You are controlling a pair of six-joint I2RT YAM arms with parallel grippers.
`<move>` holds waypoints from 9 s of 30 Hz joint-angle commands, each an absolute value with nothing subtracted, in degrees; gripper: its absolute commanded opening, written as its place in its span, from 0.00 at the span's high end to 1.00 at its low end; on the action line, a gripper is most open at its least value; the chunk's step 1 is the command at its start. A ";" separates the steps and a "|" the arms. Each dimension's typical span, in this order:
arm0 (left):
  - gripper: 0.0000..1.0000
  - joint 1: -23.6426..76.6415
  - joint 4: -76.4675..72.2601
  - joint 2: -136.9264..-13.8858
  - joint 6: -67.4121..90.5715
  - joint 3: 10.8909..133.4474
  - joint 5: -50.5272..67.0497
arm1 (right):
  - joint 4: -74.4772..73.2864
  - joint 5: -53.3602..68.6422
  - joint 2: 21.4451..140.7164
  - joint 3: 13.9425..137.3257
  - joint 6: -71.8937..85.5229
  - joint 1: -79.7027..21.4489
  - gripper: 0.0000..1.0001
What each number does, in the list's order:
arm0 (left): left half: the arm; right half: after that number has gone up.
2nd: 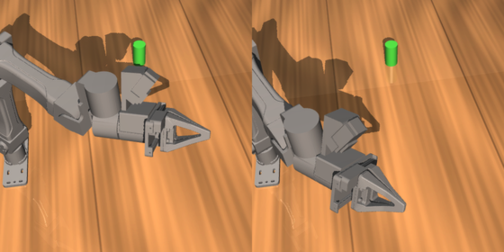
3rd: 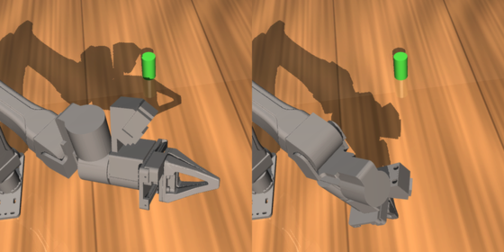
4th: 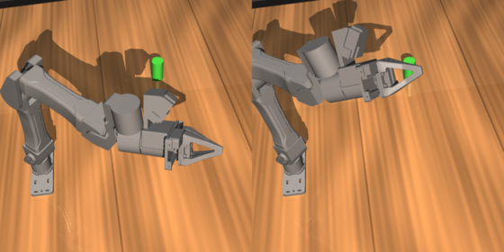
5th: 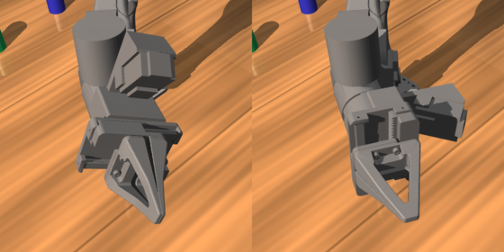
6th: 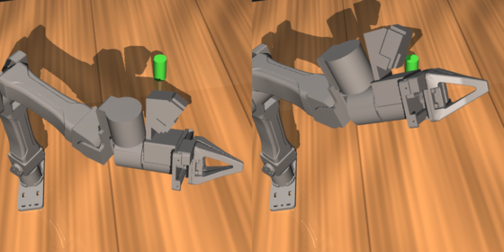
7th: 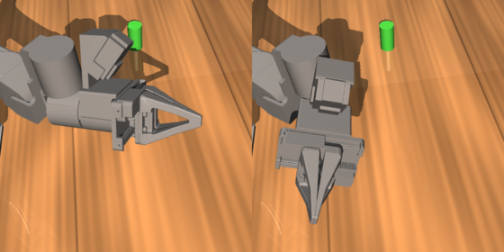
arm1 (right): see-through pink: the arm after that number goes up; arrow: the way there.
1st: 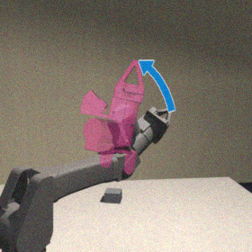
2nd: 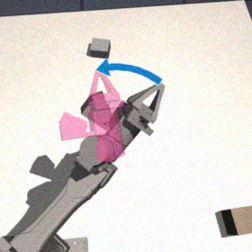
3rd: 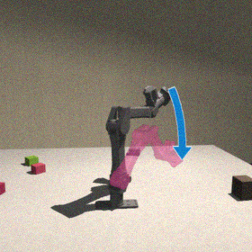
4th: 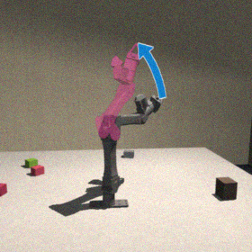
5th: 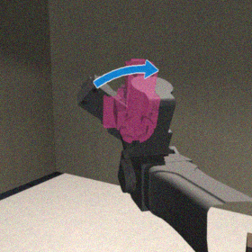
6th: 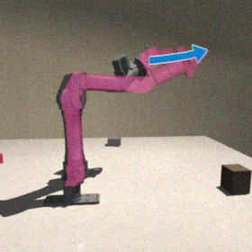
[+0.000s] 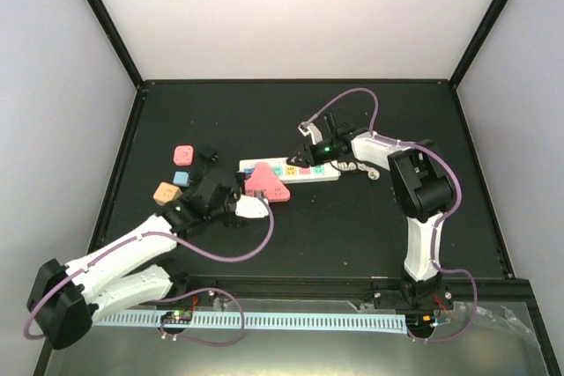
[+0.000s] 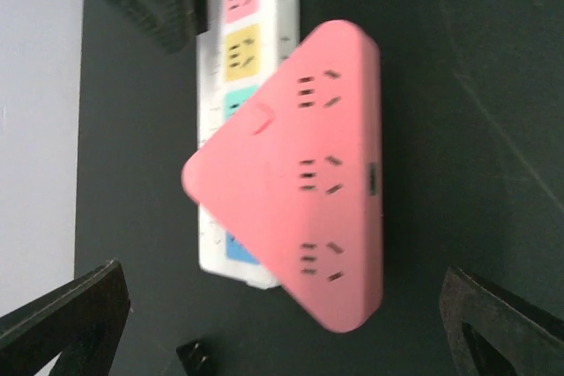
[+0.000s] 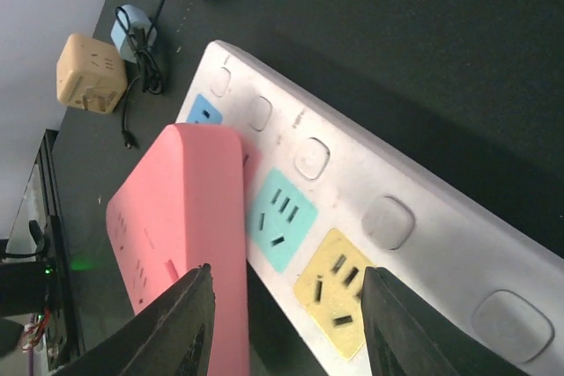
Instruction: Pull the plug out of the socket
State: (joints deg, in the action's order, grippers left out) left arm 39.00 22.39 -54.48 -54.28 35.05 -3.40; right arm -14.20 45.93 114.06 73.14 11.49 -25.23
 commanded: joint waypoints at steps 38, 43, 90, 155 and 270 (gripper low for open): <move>0.40 62.33 -67.87 -104.30 -73.31 17.84 -55.29 | -14.35 47.71 122.08 73.57 11.15 -24.10 0.52; 0.52 62.31 -75.24 -106.49 -77.81 17.54 -55.55 | -13.90 48.71 122.04 73.39 11.42 -24.16 0.52; 0.98 60.20 -93.48 -101.98 -93.68 18.83 -57.92 | -14.77 45.59 123.40 72.34 10.37 -24.26 0.54; 0.95 4.89 2.03 -111.50 -53.33 85.00 -40.34 | -24.38 35.56 85.11 60.25 -6.21 -24.17 0.36; 0.01 3.95 40.55 -66.10 -24.26 67.81 23.11 | -50.69 10.91 127.90 100.90 -51.64 -36.45 0.01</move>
State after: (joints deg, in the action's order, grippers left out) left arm 3.84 42.37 -67.48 -25.26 67.96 21.28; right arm -48.88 11.46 126.41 99.85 -50.39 -35.66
